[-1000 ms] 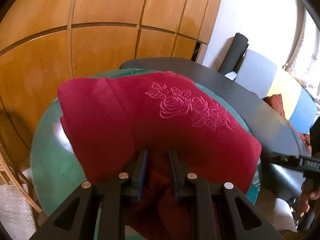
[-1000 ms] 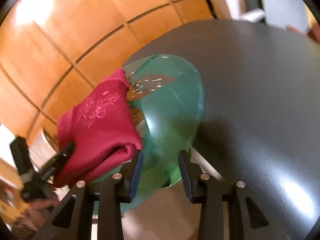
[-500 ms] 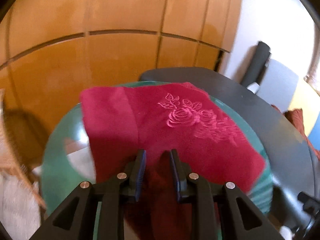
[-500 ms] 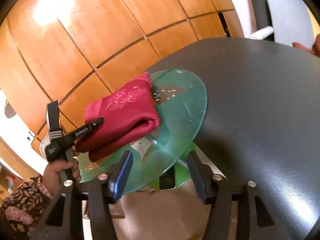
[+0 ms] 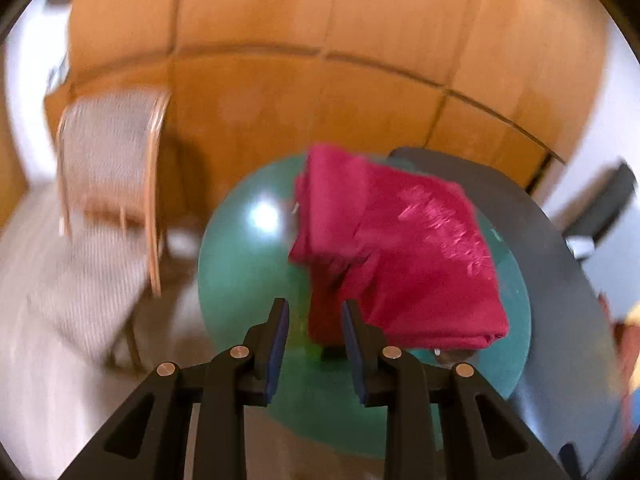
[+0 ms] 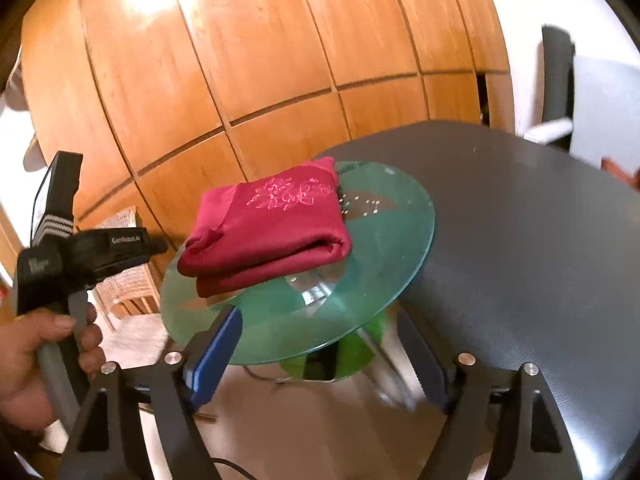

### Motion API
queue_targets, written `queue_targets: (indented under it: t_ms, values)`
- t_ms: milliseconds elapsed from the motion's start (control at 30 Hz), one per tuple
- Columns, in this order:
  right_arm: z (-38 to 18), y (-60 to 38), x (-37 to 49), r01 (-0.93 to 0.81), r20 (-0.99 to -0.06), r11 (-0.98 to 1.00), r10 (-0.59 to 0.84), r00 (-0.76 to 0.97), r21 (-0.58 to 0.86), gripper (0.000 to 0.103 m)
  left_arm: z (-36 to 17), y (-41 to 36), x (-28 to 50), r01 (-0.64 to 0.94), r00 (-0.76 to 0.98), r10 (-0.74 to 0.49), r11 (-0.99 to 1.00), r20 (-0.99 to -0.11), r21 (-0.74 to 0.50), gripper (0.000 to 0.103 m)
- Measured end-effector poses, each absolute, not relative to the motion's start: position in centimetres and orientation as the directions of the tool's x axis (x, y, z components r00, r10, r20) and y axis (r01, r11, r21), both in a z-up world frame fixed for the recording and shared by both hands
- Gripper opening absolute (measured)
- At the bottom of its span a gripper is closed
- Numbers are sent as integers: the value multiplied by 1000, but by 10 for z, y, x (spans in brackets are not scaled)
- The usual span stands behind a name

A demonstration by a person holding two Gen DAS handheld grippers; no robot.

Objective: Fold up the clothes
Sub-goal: 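Open both tools and withdraw them from the sweatshirt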

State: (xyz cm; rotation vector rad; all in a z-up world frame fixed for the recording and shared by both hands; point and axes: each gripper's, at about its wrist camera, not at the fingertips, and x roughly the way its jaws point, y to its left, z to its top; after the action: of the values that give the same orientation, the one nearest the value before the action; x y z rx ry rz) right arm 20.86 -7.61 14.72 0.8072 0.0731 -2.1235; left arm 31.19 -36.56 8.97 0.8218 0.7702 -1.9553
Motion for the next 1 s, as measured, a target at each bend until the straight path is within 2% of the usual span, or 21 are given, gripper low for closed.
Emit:
queue_targets:
  t_ms: [200, 367, 567, 833, 1000]
  values:
    - [146, -86, 223, 755, -579, -643, -667, -468, 130, 84, 68, -369, 305, 892, -311, -390, -433, -867, -125, 27]
    - [144, -91, 231, 757, -578, -647, -652, -491, 88, 84, 86, -357, 299, 851, -376, -431, -512, -820, -121, 27]
    - [148, -88, 235, 745, -568, -664, -637, -521, 60, 86, 111, -340, 296, 819, -438, -506, -565, -743, -99, 34]
    - [147, -89, 238, 748, -581, -660, -634, -510, 64, 87, 108, -334, 286, 796, -412, -455, -602, -789, -69, 34]
    - [147, -87, 238, 745, -585, -663, -631, -509, 66, 87, 101, -331, 281, 781, -421, -392, -616, -818, -106, 33]
